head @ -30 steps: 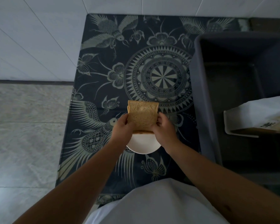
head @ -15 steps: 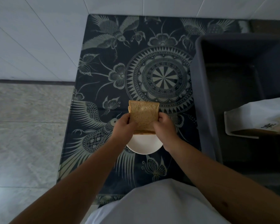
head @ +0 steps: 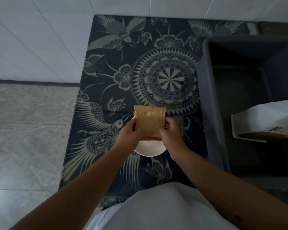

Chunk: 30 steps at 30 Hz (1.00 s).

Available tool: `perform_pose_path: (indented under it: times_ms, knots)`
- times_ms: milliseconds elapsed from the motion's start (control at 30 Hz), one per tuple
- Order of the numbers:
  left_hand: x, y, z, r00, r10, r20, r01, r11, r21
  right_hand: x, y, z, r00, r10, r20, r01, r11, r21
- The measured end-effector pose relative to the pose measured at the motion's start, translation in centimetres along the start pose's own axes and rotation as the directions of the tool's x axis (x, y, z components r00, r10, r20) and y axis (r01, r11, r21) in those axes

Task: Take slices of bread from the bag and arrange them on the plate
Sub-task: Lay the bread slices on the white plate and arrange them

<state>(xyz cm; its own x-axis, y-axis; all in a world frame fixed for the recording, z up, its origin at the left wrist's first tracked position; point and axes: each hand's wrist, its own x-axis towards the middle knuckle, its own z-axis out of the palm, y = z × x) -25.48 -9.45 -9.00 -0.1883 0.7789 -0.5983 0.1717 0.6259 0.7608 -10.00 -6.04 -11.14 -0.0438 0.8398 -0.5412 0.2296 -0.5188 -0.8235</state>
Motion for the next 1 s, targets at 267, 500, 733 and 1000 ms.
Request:
perform_pose_path:
  times_ms: [267, 500, 733, 1000]
  knots:
    - [-2.1, -2.7, 1.0, 1.0, 0.0, 0.022, 0.0, 1.0, 0.015, -2.1, 2.4, -0.2, 0.999, 0.03, -0.018, -0.03, 0.999, 0.014]
    - [-2.1, -2.9, 1.4, 1.0, 0.025, -0.012, -0.025, 1.0, -0.005, -2.4, 2.5, -0.1, 0.999, 0.02, -0.033, -0.019, 0.999, 0.035]
    - [-0.5, -2.4, 1.2, 1.0, 0.016, -0.012, -0.016, 1.0, 0.013, -1.1, 1.3, 0.0, 1.0, 0.025, -0.012, -0.025, 0.999, -0.023]
    - [0.3, -2.8, 1.5, 0.998, -0.001, -0.055, 0.011, 0.986, 0.167, -1.0, 1.9, -0.1, 0.999, 0.018, -0.038, -0.021, 0.998, -0.065]
